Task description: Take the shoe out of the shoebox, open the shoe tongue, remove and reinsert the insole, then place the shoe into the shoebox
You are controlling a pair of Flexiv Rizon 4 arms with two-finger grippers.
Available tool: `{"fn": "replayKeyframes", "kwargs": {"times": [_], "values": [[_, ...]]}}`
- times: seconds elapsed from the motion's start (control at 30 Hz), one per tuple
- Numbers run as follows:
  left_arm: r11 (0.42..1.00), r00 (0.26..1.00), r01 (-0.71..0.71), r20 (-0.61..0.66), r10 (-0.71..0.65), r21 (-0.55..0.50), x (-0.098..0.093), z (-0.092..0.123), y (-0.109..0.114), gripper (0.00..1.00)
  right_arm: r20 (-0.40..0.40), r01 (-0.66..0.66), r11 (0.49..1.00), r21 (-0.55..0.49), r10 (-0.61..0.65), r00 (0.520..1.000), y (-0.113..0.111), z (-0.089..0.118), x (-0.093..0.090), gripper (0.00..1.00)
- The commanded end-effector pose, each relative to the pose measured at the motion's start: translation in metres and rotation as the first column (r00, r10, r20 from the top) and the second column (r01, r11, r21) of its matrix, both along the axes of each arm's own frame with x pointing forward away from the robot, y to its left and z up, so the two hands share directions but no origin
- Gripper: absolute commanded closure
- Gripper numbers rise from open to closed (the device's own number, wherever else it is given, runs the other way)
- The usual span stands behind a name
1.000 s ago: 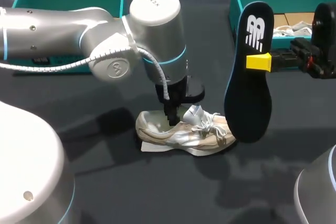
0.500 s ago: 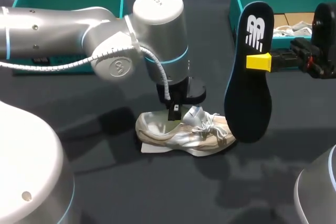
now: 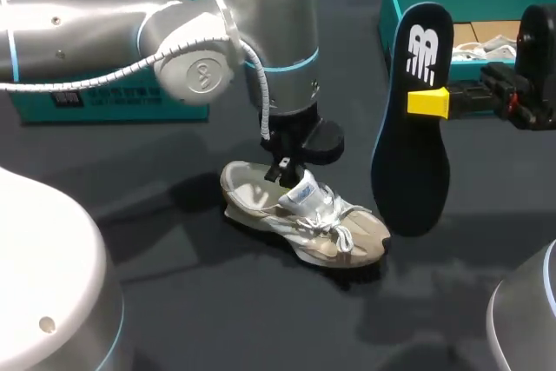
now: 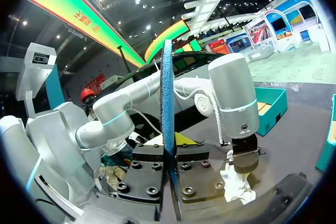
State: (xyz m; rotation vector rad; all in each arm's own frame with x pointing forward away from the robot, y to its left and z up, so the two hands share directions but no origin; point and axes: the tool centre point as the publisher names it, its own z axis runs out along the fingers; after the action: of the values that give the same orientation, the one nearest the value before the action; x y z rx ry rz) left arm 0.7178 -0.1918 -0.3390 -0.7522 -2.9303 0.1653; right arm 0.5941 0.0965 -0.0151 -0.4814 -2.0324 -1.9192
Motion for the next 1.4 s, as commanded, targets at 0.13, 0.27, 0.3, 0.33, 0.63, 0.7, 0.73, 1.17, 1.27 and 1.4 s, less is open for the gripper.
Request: {"fn": "replayKeyframes", "kwargs": {"times": [0.13, 0.27, 0.3, 0.33, 0.63, 0.7, 0.73, 1.17, 1.27, 1.4], "values": [[0.954, 0.945, 0.300, 0.130, -0.299, 0.010, -0.008, 0.014, 0.006, 1.00, -0.001, 0.000, 1.000, -0.001, 0.000, 1.000, 0.001, 0.000, 0.000, 1.00], [0.954, 0.945, 0.300, 0.130, -0.299, 0.010, -0.008, 0.014, 0.006, 1.00, -0.001, 0.000, 1.000, -0.001, 0.000, 1.000, 0.001, 0.000, 0.000, 1.00], [0.954, 0.945, 0.300, 0.130, -0.299, 0.010, -0.008, 0.014, 0.006, 1.00, -0.001, 0.000, 1.000, -0.001, 0.000, 1.000, 0.001, 0.000, 0.000, 1.00], [0.911, 0.907, 0.410, 0.127, -0.402, -0.046, -0.008, 0.020, 0.009, 1.00, -0.001, 0.000, 1.000, -0.001, 0.000, 1.000, 0.001, 0.000, 0.000, 1.00], [0.665, 0.637, 0.747, 0.288, -0.715, 0.002, -0.015, 0.052, 0.023, 1.00, -0.001, 0.000, 1.000, -0.001, 0.000, 1.000, 0.001, 0.000, 0.000, 1.00], [0.665, 0.637, 0.747, 0.288, -0.715, 0.002, -0.015, 0.052, 0.023, 1.00, -0.001, 0.000, 1.000, -0.001, 0.000, 1.000, 0.001, 0.000, 0.000, 1.00], [0.665, 0.637, 0.747, 0.288, -0.715, 0.002, -0.015, 0.052, 0.023, 1.00, -0.001, 0.000, 1.000, -0.001, 0.000, 1.000, 0.001, 0.000, 0.000, 1.00], [0.566, 0.547, 0.824, 0.282, -0.788, -0.016, -0.012, 0.042, 0.012, 1.00, -0.001, 0.000, 1.000, -0.001, 0.000, 1.000, 0.001, 0.000, 0.000, 1.00], [0.556, 0.537, 0.831, 0.276, -0.798, -0.010, -0.013, 0.038, 0.007, 1.00, -0.001, 0.000, 1.000, -0.001, 0.000, 1.000, 0.001, 0.000, 0.000, 1.00], [0.540, 0.522, 0.842, 0.269, -0.809, -0.009, -0.012, 0.032, 0.002, 1.00, -0.001, 0.000, 1.000, -0.001, 0.000, 1.000, 0.001, 0.000, 0.000, 1.00]]}}
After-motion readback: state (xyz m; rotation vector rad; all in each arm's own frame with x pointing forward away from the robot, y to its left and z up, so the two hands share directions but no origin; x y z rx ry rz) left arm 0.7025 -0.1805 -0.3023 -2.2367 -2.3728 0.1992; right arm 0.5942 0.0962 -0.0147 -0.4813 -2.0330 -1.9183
